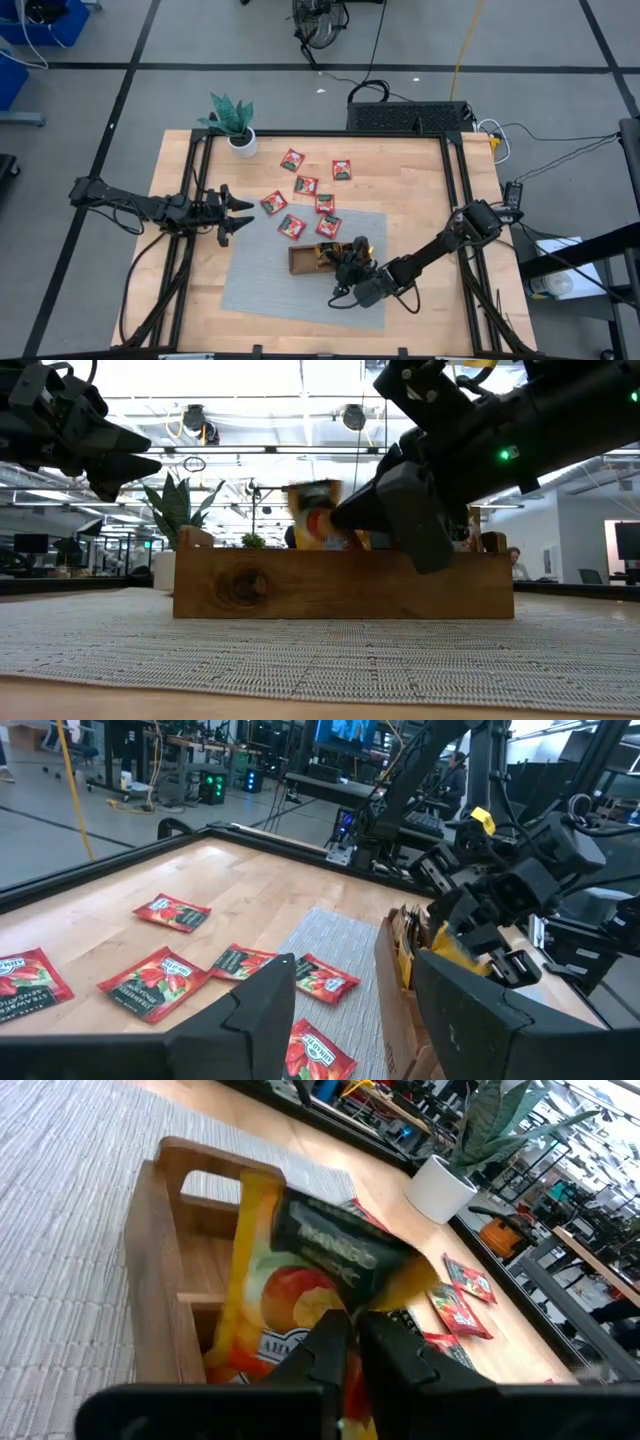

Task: Pick & Place Tea
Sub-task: Put the yellow tea bag into the middle compartment of the wood organizer

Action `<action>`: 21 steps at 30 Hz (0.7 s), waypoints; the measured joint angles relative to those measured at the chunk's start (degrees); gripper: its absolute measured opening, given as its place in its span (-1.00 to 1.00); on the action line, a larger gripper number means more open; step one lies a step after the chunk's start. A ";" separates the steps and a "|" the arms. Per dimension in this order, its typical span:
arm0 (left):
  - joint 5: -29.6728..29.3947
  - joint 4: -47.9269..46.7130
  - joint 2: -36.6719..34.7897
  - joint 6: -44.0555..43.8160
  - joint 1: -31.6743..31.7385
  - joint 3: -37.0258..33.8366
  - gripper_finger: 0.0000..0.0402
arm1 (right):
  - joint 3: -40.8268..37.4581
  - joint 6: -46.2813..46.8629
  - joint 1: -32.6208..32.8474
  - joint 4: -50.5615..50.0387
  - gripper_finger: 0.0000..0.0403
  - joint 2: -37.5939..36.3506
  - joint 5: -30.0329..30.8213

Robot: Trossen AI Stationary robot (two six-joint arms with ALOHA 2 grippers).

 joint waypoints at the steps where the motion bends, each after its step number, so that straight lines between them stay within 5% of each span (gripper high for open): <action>1: 0.00 0.00 0.00 0.00 -0.01 0.00 0.02 | 0.00 -0.02 0.01 -0.15 -0.84 0.00 -0.02; 9: 0.00 0.00 0.00 0.00 -0.01 0.00 0.02 | 0.00 -2.95 0.04 0.60 -0.55 0.00 -4.46; 17: 0.00 -0.01 0.00 0.00 -0.01 0.00 0.02 | -0.02 -18.70 0.79 10.85 -0.45 -0.73 -4.59; 21: 0.00 -0.01 0.00 0.00 -0.02 0.00 0.02 | 1.69 -15.95 -1.32 -4.04 -0.44 -6.74 -12.04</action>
